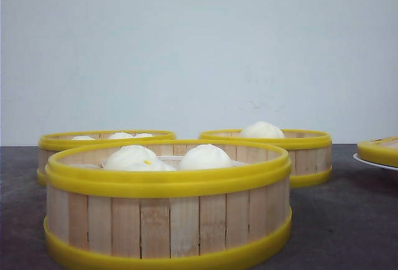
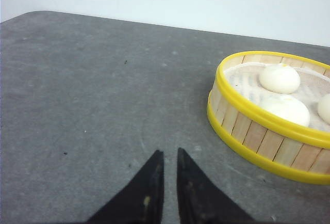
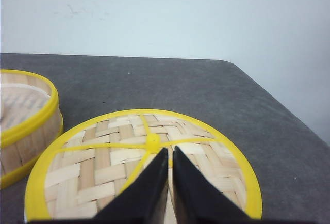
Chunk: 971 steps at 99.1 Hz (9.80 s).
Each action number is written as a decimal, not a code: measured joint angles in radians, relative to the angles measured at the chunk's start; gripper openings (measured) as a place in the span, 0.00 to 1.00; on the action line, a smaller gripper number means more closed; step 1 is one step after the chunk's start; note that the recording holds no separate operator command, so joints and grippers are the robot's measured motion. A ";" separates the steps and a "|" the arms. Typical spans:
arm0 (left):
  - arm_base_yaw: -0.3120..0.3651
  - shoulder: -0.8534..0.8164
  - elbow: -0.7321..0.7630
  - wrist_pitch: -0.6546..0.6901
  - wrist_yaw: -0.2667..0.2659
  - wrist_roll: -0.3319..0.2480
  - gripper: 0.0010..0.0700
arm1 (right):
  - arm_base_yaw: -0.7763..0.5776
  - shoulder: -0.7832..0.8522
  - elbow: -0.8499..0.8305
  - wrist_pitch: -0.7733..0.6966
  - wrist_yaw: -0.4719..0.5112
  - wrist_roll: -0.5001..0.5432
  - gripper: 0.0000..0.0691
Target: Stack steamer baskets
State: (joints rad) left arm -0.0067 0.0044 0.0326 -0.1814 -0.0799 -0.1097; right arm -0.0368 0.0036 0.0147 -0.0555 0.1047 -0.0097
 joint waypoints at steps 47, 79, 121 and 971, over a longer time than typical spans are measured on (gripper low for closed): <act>0.000 0.000 0.000 0.000 0.000 0.000 0.01 | 0.000 0.000 0.000 0.000 0.000 0.000 0.01; 0.000 0.000 0.000 0.000 0.000 0.000 0.01 | 0.000 0.000 0.000 0.000 -0.001 0.017 0.01; 0.000 0.000 0.000 0.000 0.004 -0.244 0.01 | 0.000 0.000 0.000 -0.020 -0.064 0.328 0.01; -0.568 0.351 0.834 -0.533 0.060 -0.165 0.42 | 0.175 1.684 1.248 -0.418 -0.177 0.175 0.58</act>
State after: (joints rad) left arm -0.5747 0.3553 0.8665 -0.7147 -0.0204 -0.2749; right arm 0.1379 1.6878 1.2625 -0.4732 -0.0719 0.1658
